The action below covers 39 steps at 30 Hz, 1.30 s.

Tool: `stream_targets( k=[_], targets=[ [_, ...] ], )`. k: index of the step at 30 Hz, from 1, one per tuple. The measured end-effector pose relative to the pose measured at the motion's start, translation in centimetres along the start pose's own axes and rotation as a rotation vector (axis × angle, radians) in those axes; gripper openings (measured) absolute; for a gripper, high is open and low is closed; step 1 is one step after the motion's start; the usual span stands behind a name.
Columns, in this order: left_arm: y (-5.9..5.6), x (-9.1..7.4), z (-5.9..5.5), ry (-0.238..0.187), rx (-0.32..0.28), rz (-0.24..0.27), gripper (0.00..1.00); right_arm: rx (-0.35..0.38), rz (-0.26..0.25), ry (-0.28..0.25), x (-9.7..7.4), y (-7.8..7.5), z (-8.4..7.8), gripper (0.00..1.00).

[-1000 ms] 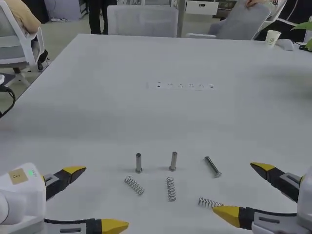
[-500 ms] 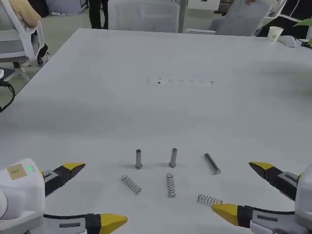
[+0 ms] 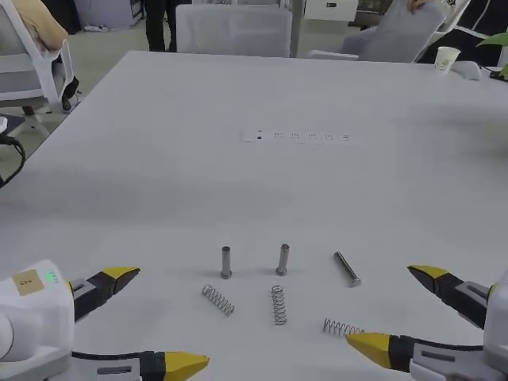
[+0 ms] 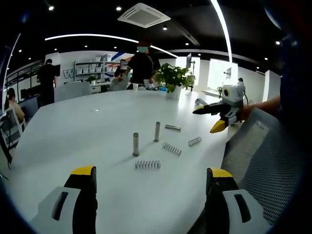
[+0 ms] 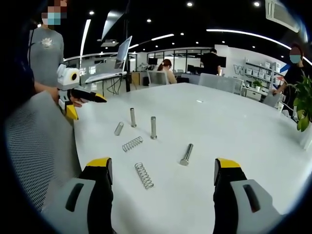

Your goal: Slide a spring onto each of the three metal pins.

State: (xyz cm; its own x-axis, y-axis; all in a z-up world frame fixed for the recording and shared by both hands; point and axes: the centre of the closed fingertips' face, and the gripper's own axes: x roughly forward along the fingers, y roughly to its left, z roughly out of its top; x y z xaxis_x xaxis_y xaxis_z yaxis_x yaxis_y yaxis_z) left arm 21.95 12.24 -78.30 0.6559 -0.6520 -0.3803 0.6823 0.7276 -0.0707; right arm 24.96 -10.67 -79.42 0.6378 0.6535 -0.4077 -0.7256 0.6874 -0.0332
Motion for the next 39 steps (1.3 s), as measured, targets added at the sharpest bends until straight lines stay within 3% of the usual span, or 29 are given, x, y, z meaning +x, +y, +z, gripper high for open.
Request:
stream_targets(
  k=[25,39],
  targets=[
    [0.2,-0.1,-0.2,0.006,-0.006,0.011,0.9,0.012,-0.003,0.012,0.2,-0.6,0.1,0.84],
    [0.3,-0.2,0.2,-0.015,-0.012,0.018,0.89,-0.047,-0.002,0.057,2.2,-3.4,2.0,0.8]
  ],
)
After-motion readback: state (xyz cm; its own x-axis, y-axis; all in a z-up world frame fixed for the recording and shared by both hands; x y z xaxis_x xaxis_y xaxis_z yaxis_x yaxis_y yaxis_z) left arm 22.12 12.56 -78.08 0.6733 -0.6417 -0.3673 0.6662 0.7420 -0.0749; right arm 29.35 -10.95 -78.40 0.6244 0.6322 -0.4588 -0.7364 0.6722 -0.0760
